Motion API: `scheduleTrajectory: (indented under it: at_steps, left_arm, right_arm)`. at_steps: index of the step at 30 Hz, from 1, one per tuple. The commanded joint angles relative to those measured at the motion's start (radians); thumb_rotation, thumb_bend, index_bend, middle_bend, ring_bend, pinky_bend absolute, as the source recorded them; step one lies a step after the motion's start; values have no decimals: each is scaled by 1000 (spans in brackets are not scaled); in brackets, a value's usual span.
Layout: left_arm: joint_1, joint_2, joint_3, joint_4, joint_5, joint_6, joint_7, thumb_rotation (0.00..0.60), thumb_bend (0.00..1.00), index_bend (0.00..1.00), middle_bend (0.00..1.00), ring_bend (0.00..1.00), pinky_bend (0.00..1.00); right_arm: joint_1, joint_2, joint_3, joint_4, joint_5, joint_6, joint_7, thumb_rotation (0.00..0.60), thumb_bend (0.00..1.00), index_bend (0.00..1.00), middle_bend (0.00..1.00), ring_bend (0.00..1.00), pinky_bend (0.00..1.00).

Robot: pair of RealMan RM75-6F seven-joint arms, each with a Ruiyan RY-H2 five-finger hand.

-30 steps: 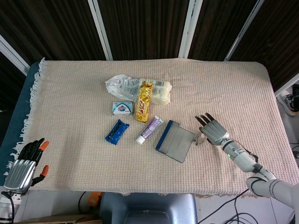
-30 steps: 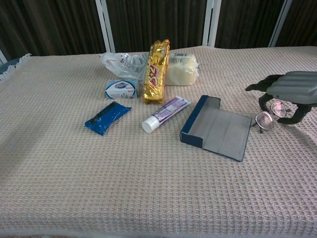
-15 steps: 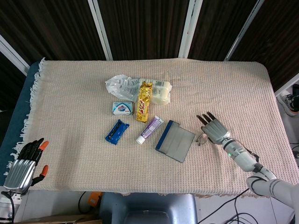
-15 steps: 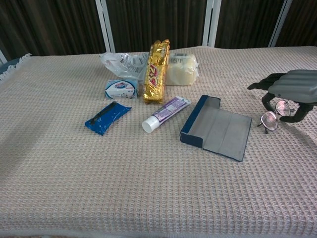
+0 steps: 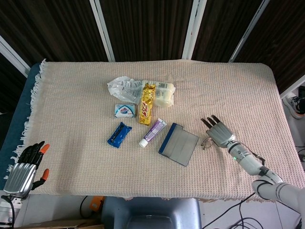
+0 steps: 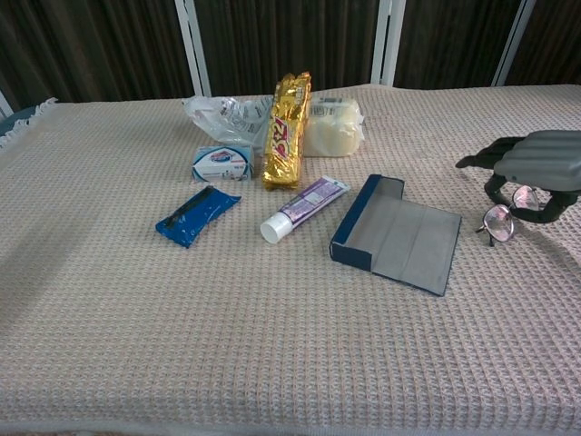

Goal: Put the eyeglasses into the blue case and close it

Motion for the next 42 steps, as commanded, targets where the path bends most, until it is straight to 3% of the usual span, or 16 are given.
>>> scheduleTrajectory:
  at_steps: [1,13,24,32,42]
  left_arm:
    - [0,1,0,0,0,0,-2,600,431,0,0,0,100]
    - [0,2,1,2,3,0,-8,600,430,0,0,0,99]
    - [4,10,0,5,4,11,-31,600,430,0,0,0,100]
    - [8,14,3,6,12,19,-41,600,430,0,0,0,100]
    - [4,20,7,7,18,12,-53,600,430,0,0,0,101]
  right_arm:
    - [-2,0,0,-1,-2,6,-2,600,637,712,70,0,0]
    - [-12,25,15,-44,-32,88,-9,600,638,734,80,0,0]
    - [11,57,19,-210,-101,140,-29,600,638,734,82,0,0]
    - [35,24,39,-253,-84,108,-58,600,637,731,82,0,0]
    - [82,-50,77,-231,-41,53,-102,600,637,721,82,0,0]
